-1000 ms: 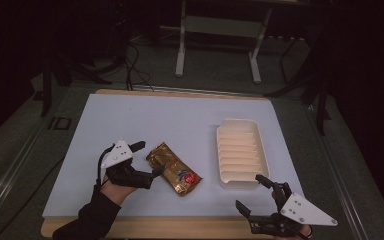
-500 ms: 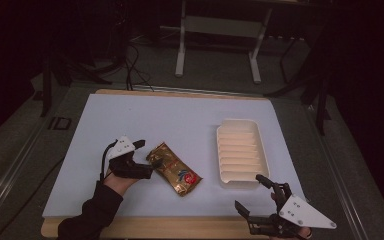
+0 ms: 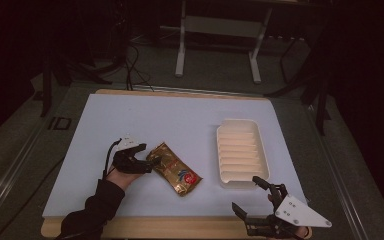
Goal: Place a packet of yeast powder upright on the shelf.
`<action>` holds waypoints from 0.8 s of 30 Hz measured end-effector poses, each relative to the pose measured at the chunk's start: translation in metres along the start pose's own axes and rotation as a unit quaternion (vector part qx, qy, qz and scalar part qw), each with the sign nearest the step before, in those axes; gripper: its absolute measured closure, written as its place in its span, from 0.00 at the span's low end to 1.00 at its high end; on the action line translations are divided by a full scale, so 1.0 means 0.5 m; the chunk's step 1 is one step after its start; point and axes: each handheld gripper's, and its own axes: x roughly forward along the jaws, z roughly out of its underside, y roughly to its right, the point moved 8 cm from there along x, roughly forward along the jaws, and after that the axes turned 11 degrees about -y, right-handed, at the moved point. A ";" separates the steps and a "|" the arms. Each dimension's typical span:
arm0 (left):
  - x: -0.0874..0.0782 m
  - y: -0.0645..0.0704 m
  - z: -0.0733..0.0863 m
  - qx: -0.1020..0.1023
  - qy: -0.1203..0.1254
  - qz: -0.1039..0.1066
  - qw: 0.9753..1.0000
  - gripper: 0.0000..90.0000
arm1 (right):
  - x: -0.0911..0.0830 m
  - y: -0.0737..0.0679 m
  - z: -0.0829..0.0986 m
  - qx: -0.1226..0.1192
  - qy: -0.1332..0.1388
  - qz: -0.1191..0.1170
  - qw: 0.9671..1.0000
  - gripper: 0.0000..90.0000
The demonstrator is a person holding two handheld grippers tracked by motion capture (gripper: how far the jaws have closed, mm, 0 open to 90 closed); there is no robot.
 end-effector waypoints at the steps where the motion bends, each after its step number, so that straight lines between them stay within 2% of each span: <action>1: 0.004 -0.005 0.003 -0.005 -0.007 -0.007 1.000 0.19 | 0.001 -0.001 0.001 0.000 -0.001 -0.003 1.000 0.12; 9: 0.028 -0.034 0.023 -0.025 -0.050 -0.023 0.998 0.37 | 0.005 -0.004 0.005 0.000 -0.007 -0.009 1.000 0.12; 10: 0.030 -0.036 0.024 -0.028 -0.050 -0.024 0.998 0.38 | 0.005 -0.003 0.006 0.000 -0.008 -0.009 1.000 0.12; 12: 0.033 -0.039 0.026 -0.038 -0.055 -0.013 0.998 0.39 | 0.006 -0.003 0.008 0.003 -0.011 -0.011 1.000 0.12; 15: 0.038 -0.043 0.028 -0.039 -0.056 -0.018 0.998 0.41 | 0.007 -0.003 0.008 0.003 -0.011 -0.012 1.000 0.12; 19: 0.050 -0.044 0.034 -0.045 -0.068 -0.004 0.997 0.44 | 0.009 -0.004 0.010 0.003 -0.014 -0.015 1.000 0.12; 24: 0.064 -0.044 0.043 -0.052 -0.087 -0.001 0.995 0.50 | 0.010 -0.004 0.012 0.004 -0.017 -0.018 1.000 0.12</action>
